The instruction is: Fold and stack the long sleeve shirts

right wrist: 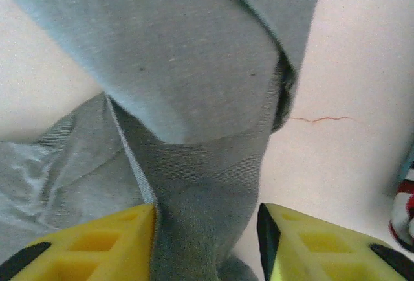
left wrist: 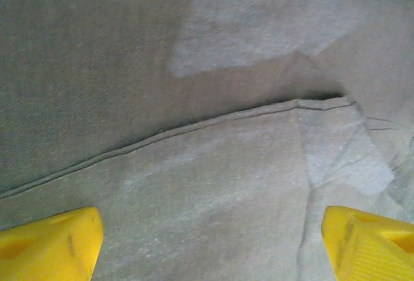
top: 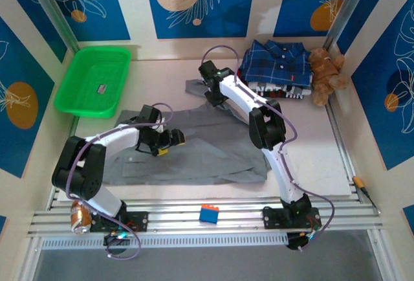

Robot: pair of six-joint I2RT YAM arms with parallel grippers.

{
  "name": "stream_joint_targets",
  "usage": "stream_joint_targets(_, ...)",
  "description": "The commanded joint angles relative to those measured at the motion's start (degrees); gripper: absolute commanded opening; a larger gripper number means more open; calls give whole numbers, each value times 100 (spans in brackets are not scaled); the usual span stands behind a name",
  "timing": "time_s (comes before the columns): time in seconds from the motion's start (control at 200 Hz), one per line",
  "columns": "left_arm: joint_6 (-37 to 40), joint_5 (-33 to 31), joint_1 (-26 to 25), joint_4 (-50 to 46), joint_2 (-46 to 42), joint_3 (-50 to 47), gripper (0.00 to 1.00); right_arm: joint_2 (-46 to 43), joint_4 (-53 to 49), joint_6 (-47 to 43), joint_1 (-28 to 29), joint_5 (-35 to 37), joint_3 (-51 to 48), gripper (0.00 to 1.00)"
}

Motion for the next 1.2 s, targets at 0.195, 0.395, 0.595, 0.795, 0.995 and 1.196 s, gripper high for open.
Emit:
stream_joint_targets(0.195,65,-286,64,-184,-99,-334,88,223,132,497,-242,-291,576,21)
stream_joint_targets(0.395,50,-533,157,-399,-173,-608,88,472,-88,944,-538,-824,1034,5)
stream_joint_targets(0.595,24,-491,303,-372,-351,-967,88,460,66,1431,-842,-1277,1024,0)
stream_joint_targets(0.795,84,-184,314,-186,-394,-952,88,348,273,1705,-1006,-1918,871,1)
stream_joint_targets(0.995,122,-30,314,-191,-571,-934,88,57,589,1680,-1010,-2364,396,1)
stream_joint_targets(1.196,153,206,322,-177,-711,-825,88,-196,796,1659,-1098,-2421,37,6)
